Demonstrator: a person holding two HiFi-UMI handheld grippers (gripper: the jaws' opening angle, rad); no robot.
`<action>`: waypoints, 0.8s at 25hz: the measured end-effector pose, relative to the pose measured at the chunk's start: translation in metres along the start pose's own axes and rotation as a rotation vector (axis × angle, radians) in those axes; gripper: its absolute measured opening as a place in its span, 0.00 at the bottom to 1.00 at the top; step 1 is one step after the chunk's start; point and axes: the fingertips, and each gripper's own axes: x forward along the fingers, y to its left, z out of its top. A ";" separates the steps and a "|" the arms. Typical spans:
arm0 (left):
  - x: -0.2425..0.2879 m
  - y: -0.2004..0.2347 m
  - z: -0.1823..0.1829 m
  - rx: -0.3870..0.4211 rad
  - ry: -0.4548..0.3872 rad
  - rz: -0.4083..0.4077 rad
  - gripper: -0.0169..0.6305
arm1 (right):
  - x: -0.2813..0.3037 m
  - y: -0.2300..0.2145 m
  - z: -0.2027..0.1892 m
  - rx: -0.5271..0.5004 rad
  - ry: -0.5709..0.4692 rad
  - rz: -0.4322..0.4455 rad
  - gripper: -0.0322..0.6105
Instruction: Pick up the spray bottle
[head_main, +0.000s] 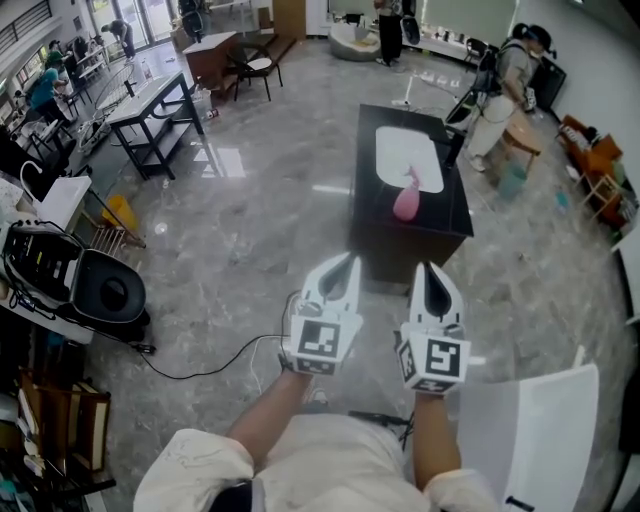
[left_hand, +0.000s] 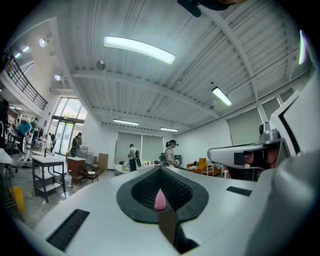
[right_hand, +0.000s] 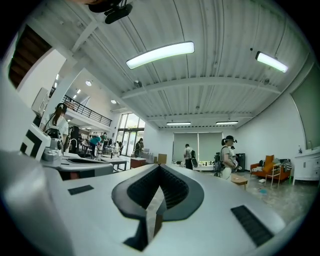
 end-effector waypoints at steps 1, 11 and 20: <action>0.005 0.006 0.001 -0.002 -0.005 -0.001 0.03 | 0.007 0.002 0.001 -0.001 -0.003 -0.001 0.06; 0.050 0.029 -0.011 -0.008 0.006 -0.045 0.03 | 0.052 -0.006 -0.010 0.002 -0.003 -0.045 0.06; 0.108 0.033 -0.025 -0.011 0.011 -0.053 0.03 | 0.099 -0.036 -0.032 0.011 0.007 -0.046 0.06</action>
